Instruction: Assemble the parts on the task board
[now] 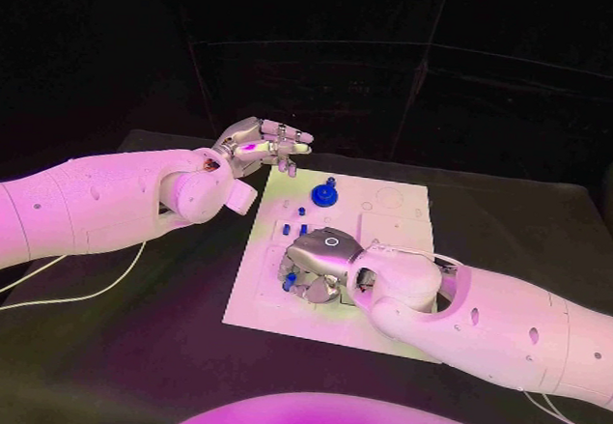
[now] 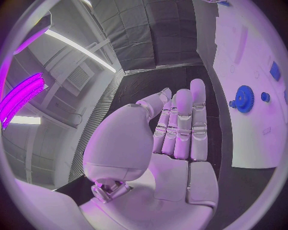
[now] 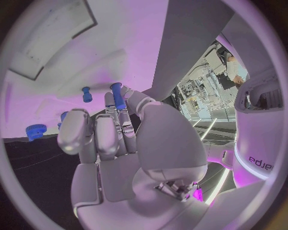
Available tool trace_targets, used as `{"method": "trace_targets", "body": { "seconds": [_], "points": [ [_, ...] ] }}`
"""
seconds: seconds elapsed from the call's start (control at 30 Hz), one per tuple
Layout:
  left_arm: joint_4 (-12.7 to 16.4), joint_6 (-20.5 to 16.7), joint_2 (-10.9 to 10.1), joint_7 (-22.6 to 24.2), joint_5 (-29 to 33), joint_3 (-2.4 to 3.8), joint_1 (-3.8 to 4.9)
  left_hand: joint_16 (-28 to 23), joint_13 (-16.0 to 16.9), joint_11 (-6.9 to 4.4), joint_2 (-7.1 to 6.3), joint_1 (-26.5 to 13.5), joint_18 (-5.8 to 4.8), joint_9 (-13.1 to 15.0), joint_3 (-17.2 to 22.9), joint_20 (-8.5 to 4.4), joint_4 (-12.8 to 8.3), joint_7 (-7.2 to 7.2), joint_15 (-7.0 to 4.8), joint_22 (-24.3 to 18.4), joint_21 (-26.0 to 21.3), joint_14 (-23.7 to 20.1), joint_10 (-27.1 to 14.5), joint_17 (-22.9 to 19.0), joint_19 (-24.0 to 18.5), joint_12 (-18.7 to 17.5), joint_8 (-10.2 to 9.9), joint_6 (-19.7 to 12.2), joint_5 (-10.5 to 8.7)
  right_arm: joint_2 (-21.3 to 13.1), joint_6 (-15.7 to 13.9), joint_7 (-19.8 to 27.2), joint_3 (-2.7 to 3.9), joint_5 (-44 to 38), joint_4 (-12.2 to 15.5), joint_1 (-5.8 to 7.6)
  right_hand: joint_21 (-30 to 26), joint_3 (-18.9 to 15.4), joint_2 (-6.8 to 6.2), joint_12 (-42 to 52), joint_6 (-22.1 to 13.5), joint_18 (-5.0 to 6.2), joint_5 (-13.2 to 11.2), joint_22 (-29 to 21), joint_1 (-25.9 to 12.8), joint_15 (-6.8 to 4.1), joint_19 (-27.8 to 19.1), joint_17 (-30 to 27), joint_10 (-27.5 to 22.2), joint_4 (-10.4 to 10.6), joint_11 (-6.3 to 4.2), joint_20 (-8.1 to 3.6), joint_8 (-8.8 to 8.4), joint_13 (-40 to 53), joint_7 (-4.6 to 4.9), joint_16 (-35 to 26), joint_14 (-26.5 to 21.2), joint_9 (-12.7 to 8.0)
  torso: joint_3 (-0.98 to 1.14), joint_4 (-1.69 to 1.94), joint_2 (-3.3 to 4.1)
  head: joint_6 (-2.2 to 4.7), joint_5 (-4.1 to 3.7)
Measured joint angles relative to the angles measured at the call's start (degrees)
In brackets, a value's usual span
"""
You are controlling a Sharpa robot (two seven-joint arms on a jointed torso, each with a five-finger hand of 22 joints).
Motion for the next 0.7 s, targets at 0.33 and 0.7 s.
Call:
{"method": "trace_targets", "body": {
  "seconds": [0.33, 0.7],
  "points": [
    [0.0, 0.1, 0.0, -0.1, 0.0, 0.00, 0.04, 0.0, 0.0, 0.00, 0.00, 0.0, 0.00, 0.0, 0.0, 0.00, 0.0, 0.00, 0.00, 0.0, 0.0, 0.0, 0.0, 0.0, 0.0, 0.0, 0.0, 0.0, 0.00, 0.5, 0.0, -0.5, -0.03, -0.3, 0.0, 0.00, -0.1, -0.6, -0.24, 0.0, -2.1, 0.00, 0.0, -0.1, -0.2, 0.00, 0.0, 0.0, -0.5, 0.6, -0.26, 0.00, 0.01, 0.0, -0.53, 0.0, 0.0, -0.1, 0.01, 0.00, 0.00, -0.11, 0.10],
    [0.0, 0.2, 0.0, -0.2, 0.0, 0.00, 0.05, 0.0, 0.0, 0.00, 0.00, 0.0, 0.00, 0.0, 0.0, 0.00, 0.0, 0.00, 0.00, 0.0, 0.0, 0.0, 0.0, 0.0, 0.0, 0.0, 0.0, 0.0, 0.00, 0.3, -1.1, -0.5, -0.03, -0.4, 0.1, -0.01, -1.4, -4.4, -1.51, 0.0, -10.3, 0.00, 0.3, -1.8, -1.5, 0.04, -0.4, -1.4, -5.1, 1.3, -0.07, 0.44, 0.05, -0.2, -0.92, -0.8, 0.0, -0.2, 0.04, 0.00, 0.00, -0.14, 0.12]
  ]
}}
